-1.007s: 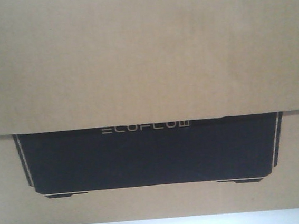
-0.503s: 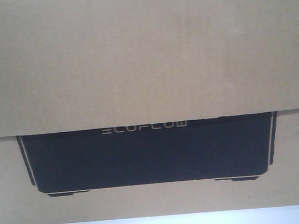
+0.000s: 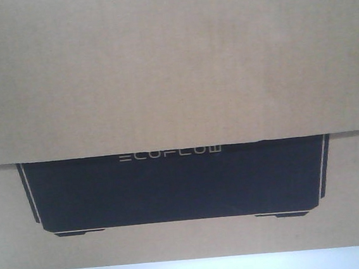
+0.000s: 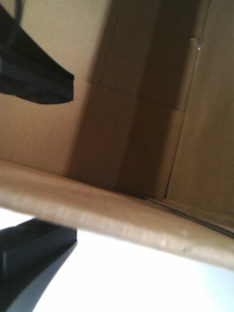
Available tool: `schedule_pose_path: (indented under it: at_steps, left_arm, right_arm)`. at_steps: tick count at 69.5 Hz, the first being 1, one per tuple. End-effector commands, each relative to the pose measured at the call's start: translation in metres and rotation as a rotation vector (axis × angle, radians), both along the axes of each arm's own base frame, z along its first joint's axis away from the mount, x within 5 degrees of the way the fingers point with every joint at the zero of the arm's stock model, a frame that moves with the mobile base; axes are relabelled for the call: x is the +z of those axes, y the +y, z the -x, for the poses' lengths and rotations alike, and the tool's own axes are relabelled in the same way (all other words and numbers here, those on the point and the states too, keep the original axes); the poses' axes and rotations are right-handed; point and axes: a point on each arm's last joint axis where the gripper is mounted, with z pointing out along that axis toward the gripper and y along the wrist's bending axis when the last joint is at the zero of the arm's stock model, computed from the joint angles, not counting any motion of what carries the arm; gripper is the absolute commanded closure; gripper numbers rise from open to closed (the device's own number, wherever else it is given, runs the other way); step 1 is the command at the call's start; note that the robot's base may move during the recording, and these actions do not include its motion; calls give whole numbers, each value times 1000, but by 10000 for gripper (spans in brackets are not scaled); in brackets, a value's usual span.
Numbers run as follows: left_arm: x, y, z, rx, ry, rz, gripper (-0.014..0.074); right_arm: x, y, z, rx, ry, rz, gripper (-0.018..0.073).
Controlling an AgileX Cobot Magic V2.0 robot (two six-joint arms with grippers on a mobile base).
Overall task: Grab box from left shelf to table start
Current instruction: 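Lower the box with both grippers onto the white table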
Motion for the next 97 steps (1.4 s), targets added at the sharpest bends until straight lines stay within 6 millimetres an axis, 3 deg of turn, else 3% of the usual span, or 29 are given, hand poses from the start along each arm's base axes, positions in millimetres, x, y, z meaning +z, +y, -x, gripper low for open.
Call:
schedule_pose_path:
  at_steps: [1,17,28,34,41,52,62,75,97]
  left_arm:
    - [31,4,12,-1,-134,14,42]
    - [54,15,36,5,-218,-16,42]
    - [82,25,69,10,-330,12,64]
    - [96,31,90,13,-395,32,120]
    - [112,40,118,17,-477,57,226]
    - [123,53,160,24,-579,75,485]
    - [105,62,184,29,-589,59,710]
    - [64,70,204,30,-599,22,691]
    - [15,81,248,10,-854,73,691]
  right_arm:
    - [32,-3,12,-4,-138,27,-10]
    - [53,-9,32,-11,-182,89,-10]
    - [77,-11,57,-22,-254,77,8]
    - [89,-12,73,-33,-299,65,87]
    - [102,-13,96,-40,-352,55,242]
    - [120,-15,135,-68,-446,20,473]
    - [114,-17,163,-71,-488,16,501]
    - [79,-20,201,-78,-524,11,501]
    - [15,-26,274,-100,-762,-18,501]
